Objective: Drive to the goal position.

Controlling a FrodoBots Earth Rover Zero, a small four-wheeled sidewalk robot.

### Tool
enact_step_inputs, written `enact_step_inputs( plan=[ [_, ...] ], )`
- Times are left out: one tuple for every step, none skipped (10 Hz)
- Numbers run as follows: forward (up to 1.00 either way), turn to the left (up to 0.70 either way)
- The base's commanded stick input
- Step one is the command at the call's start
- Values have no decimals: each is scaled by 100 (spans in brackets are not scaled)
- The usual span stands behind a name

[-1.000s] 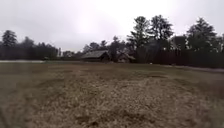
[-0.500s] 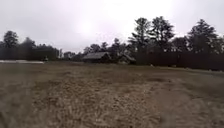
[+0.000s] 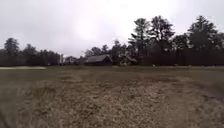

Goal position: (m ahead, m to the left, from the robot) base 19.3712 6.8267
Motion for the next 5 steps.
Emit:
enact_step_inputs(
  plan=[
    [70,0],
    [70,0],
    [70,0],
    [70,0],
    [70,0]
  ],
)
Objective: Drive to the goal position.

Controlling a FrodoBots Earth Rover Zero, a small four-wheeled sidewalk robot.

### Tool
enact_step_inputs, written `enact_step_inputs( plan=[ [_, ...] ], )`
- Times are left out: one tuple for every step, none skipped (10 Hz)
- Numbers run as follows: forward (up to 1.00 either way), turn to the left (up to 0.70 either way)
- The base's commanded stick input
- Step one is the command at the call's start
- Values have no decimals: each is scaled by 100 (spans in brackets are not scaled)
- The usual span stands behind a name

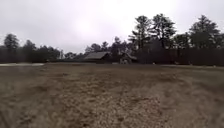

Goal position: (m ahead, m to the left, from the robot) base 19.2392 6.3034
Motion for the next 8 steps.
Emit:
enact_step_inputs(
  plan=[
    [70,0],
    [70,-11],
    [70,-22],
    [70,-33],
    [70,-35],
    [70,-35],
    [70,-35],
    [70,-35]
  ],
)
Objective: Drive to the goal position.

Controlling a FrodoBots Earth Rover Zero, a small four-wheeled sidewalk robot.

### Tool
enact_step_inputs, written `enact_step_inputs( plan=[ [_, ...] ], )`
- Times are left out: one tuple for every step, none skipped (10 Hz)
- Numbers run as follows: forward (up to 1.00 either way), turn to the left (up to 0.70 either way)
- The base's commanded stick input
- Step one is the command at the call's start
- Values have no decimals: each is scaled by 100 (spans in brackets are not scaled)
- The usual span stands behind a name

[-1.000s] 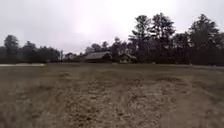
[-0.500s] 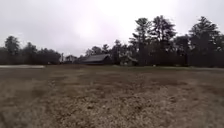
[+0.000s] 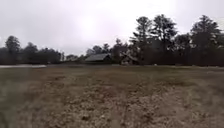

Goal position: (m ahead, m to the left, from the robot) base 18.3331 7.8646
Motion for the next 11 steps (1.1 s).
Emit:
enact_step_inputs(
  plan=[
    [70,-35],
    [70,-31],
    [70,0],
    [70,0],
    [70,0],
    [70,0],
    [70,0],
    [70,0],
    [70,0],
    [70,0],
    [70,0]
  ],
)
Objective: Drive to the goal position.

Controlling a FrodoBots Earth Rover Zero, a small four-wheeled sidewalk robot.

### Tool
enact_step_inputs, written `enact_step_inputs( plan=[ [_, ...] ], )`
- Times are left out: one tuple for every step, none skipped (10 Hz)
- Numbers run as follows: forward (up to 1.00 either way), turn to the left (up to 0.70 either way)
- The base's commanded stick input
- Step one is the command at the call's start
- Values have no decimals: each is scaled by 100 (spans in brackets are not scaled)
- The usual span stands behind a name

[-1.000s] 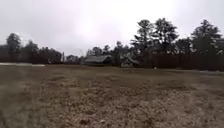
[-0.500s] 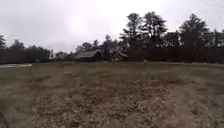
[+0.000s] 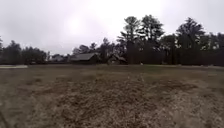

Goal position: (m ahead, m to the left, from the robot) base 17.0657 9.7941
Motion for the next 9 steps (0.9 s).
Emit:
enact_step_inputs(
  plan=[
    [70,0],
    [70,0],
    [70,0],
    [70,0],
    [70,0],
    [70,0],
    [70,0],
    [70,0],
    [70,0]
  ],
)
